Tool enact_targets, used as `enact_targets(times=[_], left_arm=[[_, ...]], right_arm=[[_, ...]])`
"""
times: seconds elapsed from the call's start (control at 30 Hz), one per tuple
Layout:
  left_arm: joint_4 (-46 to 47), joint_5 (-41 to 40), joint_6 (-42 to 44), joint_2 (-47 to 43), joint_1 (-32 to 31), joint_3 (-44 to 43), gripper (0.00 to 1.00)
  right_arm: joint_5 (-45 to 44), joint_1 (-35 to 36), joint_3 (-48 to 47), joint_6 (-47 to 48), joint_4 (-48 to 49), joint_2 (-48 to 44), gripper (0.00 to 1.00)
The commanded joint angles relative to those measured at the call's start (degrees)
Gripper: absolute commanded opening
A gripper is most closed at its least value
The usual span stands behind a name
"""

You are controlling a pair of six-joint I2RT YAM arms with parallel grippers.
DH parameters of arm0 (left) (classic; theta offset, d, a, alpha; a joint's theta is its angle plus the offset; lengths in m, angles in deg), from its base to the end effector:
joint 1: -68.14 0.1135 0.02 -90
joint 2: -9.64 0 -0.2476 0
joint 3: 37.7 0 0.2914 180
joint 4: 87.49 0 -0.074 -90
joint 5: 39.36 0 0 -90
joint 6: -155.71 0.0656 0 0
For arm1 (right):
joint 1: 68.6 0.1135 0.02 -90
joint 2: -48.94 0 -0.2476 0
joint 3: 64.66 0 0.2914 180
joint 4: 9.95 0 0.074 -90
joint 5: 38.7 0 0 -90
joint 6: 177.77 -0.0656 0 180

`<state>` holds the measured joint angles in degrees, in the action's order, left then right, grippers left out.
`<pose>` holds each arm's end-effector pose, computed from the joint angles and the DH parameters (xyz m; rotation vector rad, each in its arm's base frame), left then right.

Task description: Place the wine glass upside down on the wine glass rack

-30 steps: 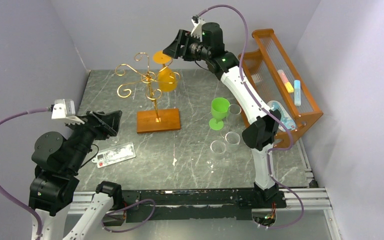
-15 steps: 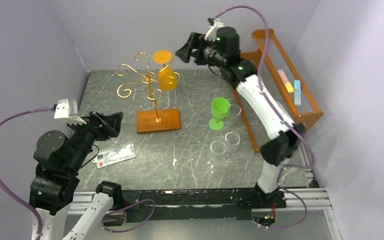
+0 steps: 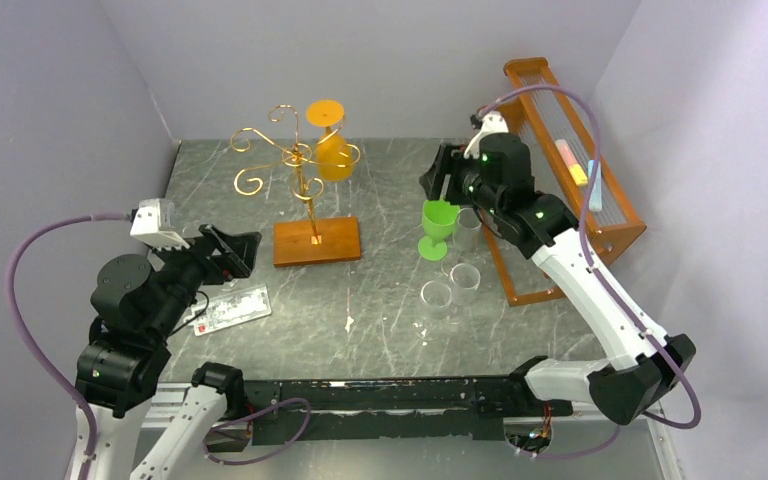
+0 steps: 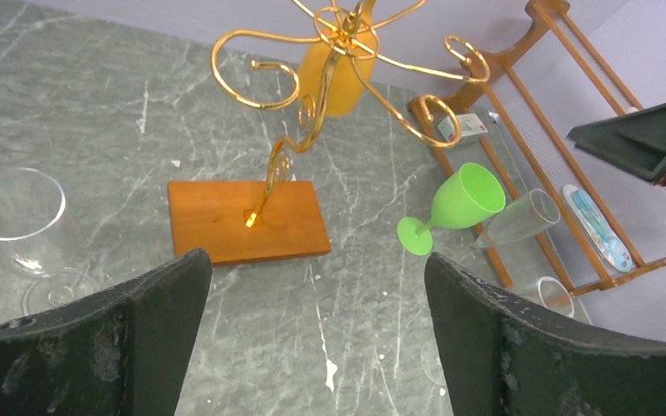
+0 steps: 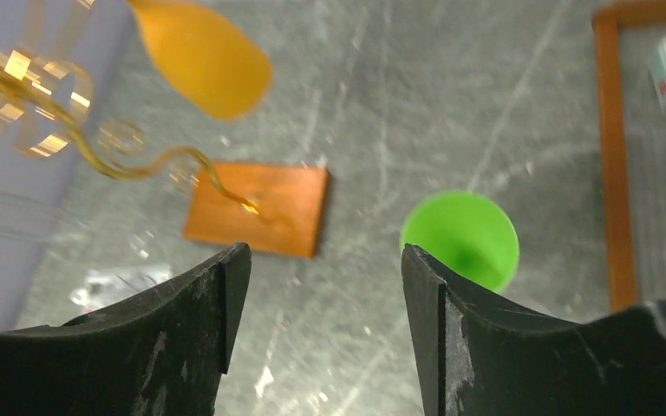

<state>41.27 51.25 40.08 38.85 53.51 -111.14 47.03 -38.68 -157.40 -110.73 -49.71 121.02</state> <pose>0.1462 -0.0389 0.4206 -0.1570 1.7146 -0.5328 0.3042 0.1695 0.4063 -0.0664 1.9409 0.5506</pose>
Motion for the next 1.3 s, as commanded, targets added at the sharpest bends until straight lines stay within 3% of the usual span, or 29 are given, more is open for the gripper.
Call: enact_targets(times=[0.0,0.1,0.2,0.53,0.7,0.8,0.97,1.2,1.27], left_arm=[[1.5,2.7,-1.9,-1.8,-0.2,2.0,0.96],[2.6,2.6,-3.0,-2.3,-0.2,2.8,0.94],[2.8,2.7,-3.6,-1.9,-0.2,2.7,0.93],[0.8,1.2,-2.9,-0.8,-0.2,1.4,0.93],[1.6,1.1,-2.7,-1.1,-0.2,2.5,0.93],[1.7,1.0,-2.8,-0.7,-0.2,2.5,0.92],[0.1,0.0,-2.2,0.5,-0.2,0.4,0.93],[-0.5,-0.5,-5.2,-0.6,-0.2,1.0,0.97],[-0.1,-0.5,-6.0,-0.6,-0.2,0.8,0.97]], right_arm=[[-3.0,-0.2,4.4,3.6,-7.7,-0.8,0.68],[-3.4,0.0,4.5,4.3,-8.1,0.8,0.67],[-4.7,1.7,3.4,4.8,-7.4,4.7,0.59],[-20.5,7.0,-1.4,1.6,-9.1,16.8,0.57],[-17.5,7.1,-0.7,2.4,-6.9,19.6,0.52],[-16.0,7.2,-1.4,3.2,-6.3,22.8,0.43],[-16.0,7.2,-2.3,3.9,-5.2,26.1,0.36],[-14.5,7.8,-2.1,6.8,-1.5,24.1,0.01],[-14.5,8.2,-2.2,7.3,-0.4,23.0,0.0]])
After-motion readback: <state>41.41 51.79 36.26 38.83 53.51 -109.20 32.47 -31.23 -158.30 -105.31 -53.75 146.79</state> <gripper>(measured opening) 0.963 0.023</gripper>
